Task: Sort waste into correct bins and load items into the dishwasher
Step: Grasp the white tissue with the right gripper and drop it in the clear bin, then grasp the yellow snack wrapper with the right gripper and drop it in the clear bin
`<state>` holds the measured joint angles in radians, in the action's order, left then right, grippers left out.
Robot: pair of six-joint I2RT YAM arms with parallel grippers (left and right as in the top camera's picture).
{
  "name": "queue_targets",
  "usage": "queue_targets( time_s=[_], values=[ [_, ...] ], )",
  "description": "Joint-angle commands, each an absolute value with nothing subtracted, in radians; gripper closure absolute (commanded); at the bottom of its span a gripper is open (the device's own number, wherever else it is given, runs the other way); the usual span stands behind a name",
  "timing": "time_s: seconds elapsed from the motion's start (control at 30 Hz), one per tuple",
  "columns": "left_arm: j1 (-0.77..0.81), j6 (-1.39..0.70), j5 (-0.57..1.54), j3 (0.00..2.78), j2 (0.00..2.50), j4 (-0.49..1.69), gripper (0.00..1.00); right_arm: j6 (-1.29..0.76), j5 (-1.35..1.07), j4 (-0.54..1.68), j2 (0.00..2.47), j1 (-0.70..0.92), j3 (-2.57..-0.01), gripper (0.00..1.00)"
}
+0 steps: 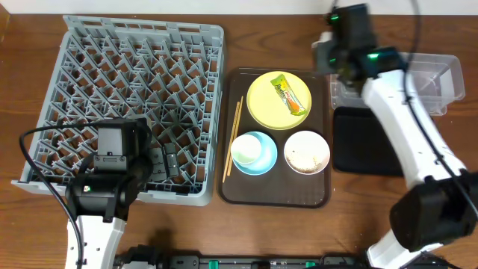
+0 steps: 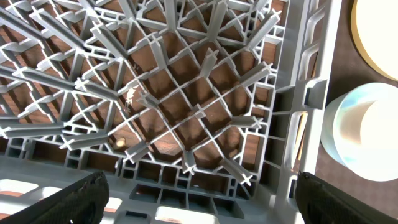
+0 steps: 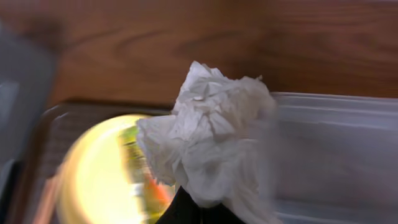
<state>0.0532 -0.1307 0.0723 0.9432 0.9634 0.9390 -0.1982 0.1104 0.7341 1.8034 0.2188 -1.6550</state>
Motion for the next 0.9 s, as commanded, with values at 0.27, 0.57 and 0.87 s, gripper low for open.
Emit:
queue_targets(
  time_s=[0.27, 0.57, 0.87],
  values=[
    [0.049, -0.133, 0.071, 0.965, 0.965, 0.942, 0.04, -0.213, 0.138, 0.807, 1.865, -0.002, -1.606, 0.76],
    [0.049, -0.133, 0.071, 0.965, 0.965, 0.942, 0.04, -0.189, -0.088, 0.728, 1.79, 0.04, -1.615, 0.31],
    [0.049, -0.133, 0.071, 0.965, 0.965, 0.942, 0.04, 0.038, -0.121, 0.738, 1.88, 0.285, -1.607, 0.17]
  ],
)
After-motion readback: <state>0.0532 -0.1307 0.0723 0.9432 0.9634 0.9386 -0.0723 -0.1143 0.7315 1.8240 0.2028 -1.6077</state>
